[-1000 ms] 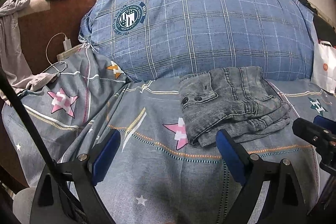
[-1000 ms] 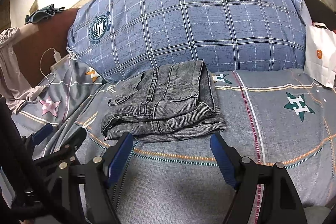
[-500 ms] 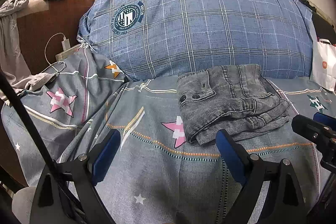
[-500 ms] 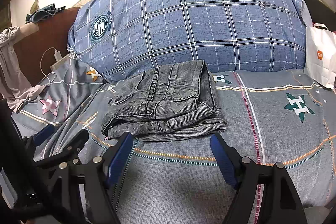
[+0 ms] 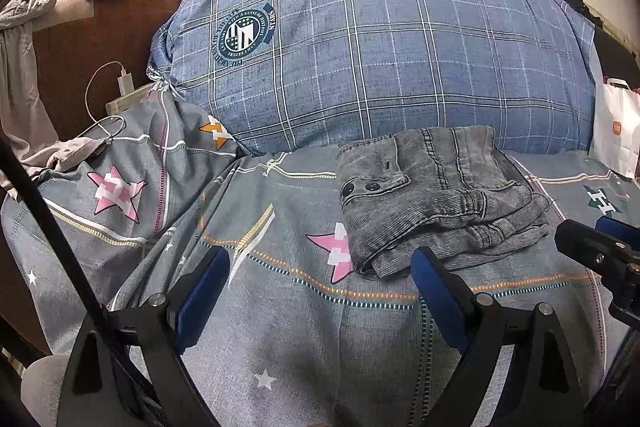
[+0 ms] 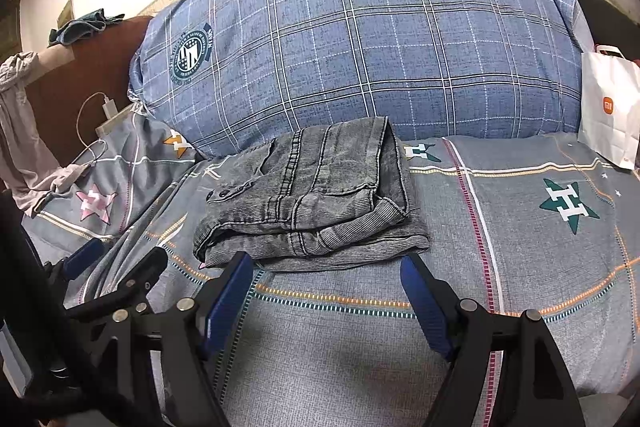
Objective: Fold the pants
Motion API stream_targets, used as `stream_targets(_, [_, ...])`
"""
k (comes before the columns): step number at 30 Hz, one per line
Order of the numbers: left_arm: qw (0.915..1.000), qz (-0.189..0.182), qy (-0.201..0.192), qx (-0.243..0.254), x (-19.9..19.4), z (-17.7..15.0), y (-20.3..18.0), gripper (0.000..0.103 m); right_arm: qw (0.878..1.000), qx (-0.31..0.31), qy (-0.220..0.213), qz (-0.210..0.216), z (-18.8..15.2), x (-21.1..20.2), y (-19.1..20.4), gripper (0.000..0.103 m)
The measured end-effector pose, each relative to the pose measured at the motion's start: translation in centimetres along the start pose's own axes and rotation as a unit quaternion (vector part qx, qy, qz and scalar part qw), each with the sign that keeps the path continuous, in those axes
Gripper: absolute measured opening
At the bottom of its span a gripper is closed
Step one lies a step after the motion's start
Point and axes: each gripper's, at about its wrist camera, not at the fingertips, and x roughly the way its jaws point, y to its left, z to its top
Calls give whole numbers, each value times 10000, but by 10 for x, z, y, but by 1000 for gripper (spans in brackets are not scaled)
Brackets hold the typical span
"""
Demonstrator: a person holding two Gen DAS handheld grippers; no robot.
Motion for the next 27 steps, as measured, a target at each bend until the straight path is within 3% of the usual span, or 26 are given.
stream_targets(27, [10000,-61,-1,31,0,0,-1,92,10000,7,13,-16,0,2,-2,79])
